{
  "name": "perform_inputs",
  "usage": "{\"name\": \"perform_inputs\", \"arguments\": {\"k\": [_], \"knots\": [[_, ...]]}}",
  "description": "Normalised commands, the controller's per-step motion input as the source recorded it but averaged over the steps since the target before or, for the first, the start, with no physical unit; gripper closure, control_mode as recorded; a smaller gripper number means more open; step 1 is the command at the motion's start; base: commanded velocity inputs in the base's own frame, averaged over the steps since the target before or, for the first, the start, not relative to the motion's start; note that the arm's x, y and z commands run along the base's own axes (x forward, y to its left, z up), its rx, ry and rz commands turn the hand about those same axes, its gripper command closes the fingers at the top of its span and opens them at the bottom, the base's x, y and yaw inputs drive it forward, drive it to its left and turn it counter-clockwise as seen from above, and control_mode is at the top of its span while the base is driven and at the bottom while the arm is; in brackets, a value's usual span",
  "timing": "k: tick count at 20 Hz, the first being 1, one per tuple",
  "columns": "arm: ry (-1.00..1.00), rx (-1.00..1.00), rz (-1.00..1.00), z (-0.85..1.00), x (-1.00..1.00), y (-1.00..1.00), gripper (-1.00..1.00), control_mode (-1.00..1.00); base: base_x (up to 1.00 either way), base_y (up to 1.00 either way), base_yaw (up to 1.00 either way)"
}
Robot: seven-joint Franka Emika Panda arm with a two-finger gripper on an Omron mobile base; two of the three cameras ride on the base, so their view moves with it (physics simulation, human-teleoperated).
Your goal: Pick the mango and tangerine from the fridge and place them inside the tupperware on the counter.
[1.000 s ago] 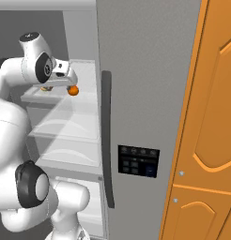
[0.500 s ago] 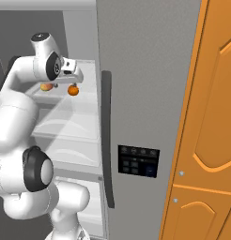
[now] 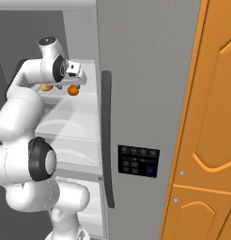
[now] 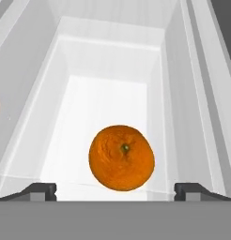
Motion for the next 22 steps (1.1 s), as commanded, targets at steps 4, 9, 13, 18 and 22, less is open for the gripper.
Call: {"name": "perform_inputs", "arguments": {"k": [4, 9, 13, 18, 22], "knots": [[0.0, 0.0, 0.0, -0.3, 0.24, -0.01, -1.0, -1.0, 0.0, 0.0, 0.0], [0.0, 0.0, 0.0, -0.25, 0.13, -0.03, -1.0, -1.0, 0.0, 0.0, 0.0], [0.0, 0.01, 0.0, -0.2, 0.0, -0.02, -1.0, -1.0, 0.0, 0.0, 0.0], [0.0, 0.01, 0.0, -0.22, -0.02, -0.03, -1.0, -1.0, 0.0, 0.0, 0.0], [0.0, 0.0, 0.0, -0.25, -0.01, 0.0, 1.0, -1.0, 0.0, 0.0, 0.0]]}}
